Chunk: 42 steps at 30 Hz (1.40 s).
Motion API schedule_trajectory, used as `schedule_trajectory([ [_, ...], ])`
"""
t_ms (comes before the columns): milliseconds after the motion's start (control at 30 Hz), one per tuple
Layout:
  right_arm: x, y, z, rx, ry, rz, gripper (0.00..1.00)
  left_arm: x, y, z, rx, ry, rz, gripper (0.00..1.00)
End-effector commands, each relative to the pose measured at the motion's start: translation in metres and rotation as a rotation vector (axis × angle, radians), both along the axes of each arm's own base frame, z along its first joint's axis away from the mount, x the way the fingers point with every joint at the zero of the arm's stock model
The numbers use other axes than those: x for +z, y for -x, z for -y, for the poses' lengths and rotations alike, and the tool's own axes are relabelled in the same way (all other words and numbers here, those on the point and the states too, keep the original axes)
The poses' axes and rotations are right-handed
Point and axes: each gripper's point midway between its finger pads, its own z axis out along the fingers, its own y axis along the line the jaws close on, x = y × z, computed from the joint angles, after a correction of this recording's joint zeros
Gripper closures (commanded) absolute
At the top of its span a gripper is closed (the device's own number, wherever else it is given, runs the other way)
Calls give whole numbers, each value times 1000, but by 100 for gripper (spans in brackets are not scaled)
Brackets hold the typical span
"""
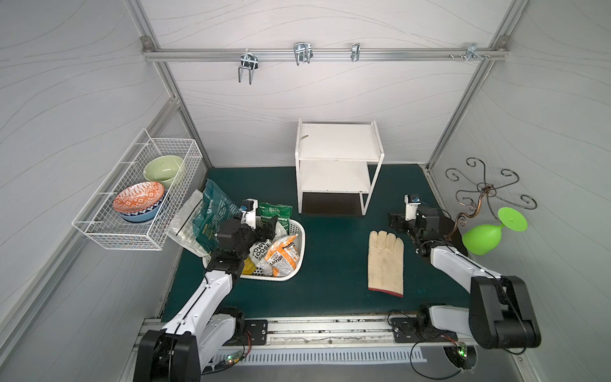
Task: Take down the fertilizer bag from the shelf
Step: Reset both arms
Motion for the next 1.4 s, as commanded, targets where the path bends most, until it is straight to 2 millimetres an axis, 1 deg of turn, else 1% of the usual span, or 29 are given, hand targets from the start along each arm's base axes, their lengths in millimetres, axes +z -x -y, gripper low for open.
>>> schedule_trajectory([
  [0, 18, -13, 5, -33, -29, 138, 5, -32, -8, -26, 123, -58, -45, 2],
  [67, 14, -14, -3, 2, -35, 122, 6, -35, -17, -39, 185, -56, -43, 2],
  [133, 8, -15, -9, 38, -25, 106, 6, -43, -25, -43, 201, -53, -54, 2],
  [267, -11, -10, -19, 68, 1, 116, 4, -64, -40, -44, 210, -57, -101, 2],
  [300, -14, -10, -22, 80, 6, 119, 1, -66, -43, -43, 206, -56, -105, 2],
  [433, -23, -12, -30, 113, 43, 112, 1, -70, -46, -32, 132, -59, -150, 2],
  [533, -29, -18, -27, 95, 39, 98, 1, -69, -44, -15, 34, -36, -139, 5],
  [567, -29, -19, -27, 98, 28, 89, 1, -69, -43, -12, 18, -40, -141, 6],
  [633, -31, -21, -25, 100, 12, 73, 1, -69, -44, -16, 44, -37, -140, 6],
  [700, -39, -24, -17, 73, -23, 46, 1, -69, -44, -17, 50, -36, -140, 6],
  [767, -39, -24, -12, 75, -66, 51, 1, -71, -46, -17, 51, -36, -153, 6],
  [900, -40, -24, -13, 77, -58, 48, 1, -71, -45, -9, -2, -40, -159, 8],
  [967, -40, -24, -13, 77, -57, 47, 1, -71, -47, -14, 28, -47, -162, 7],
  [1000, -40, -24, -13, 76, -57, 45, 1, -74, -48, -19, 46, -82, -174, 8],
  [1100, -40, -24, -13, 77, -57, 46, 1, -73, -47, -43, 146, -178, -146, 6],
  [1200, -41, -24, -13, 77, -57, 44, 1, -65, -51, -52, 174, -64, -93, 6],
  [1300, -40, -24, -13, 78, -58, 46, 1, -73, -59, -53, 170, -80, -88, 7],
  [1367, -40, -24, -13, 77, -56, 47, 1, -81, -64, -64, 223, -69, -108, 7],
])
